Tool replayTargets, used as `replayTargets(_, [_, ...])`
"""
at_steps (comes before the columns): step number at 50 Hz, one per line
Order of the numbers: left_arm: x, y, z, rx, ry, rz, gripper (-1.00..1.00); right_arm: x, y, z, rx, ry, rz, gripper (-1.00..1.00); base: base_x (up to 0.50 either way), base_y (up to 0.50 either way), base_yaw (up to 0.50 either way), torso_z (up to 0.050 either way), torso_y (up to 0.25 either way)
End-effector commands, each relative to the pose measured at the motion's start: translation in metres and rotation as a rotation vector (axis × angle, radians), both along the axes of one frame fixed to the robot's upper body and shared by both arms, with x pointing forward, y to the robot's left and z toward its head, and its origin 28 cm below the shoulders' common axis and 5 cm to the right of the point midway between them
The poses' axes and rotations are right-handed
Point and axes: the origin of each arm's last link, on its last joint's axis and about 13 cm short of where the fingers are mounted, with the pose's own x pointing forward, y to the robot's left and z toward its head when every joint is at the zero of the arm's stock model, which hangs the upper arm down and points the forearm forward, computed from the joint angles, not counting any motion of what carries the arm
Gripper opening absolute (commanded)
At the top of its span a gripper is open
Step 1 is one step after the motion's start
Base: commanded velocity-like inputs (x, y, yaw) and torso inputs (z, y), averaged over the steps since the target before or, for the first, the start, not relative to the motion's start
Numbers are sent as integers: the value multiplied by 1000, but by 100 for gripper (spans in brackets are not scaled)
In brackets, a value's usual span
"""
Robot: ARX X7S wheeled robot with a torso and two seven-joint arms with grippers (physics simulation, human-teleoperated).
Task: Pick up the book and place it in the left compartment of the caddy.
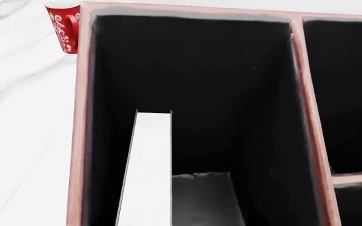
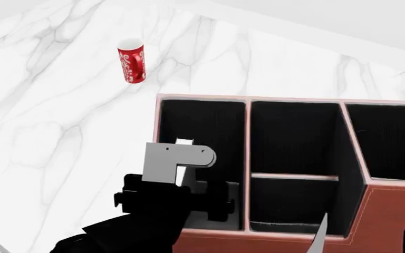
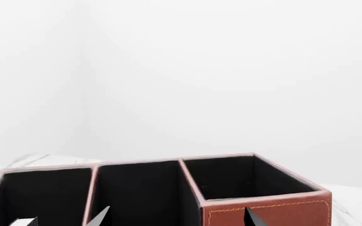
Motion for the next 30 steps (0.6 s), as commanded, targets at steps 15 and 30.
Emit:
replayTargets(15, [2, 6, 28, -44, -159, 60, 100, 1, 0, 2, 3, -13, 15, 100, 0, 0, 0, 0, 1])
replayTargets(30, [-31, 10, 77, -71, -321, 28, 100, 1, 1, 2, 0, -14, 18, 100, 0, 0, 0, 1, 0])
